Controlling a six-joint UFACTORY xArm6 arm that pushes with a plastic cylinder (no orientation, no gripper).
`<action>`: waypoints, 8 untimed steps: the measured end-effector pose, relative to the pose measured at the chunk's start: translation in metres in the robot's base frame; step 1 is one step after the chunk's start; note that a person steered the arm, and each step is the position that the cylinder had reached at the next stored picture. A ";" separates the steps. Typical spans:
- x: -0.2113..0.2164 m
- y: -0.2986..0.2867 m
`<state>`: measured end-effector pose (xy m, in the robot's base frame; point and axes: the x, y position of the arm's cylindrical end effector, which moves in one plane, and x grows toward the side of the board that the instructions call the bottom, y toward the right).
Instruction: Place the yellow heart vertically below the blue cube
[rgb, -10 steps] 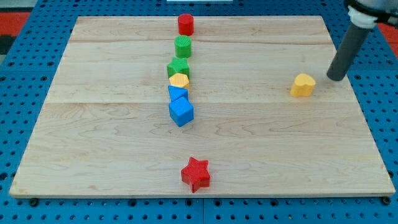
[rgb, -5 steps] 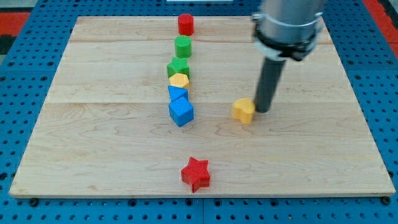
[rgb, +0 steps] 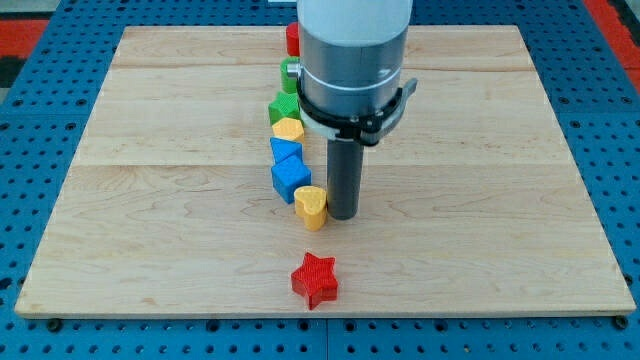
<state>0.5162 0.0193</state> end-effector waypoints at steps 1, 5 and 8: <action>0.006 0.000; -0.004 -0.019; -0.004 0.045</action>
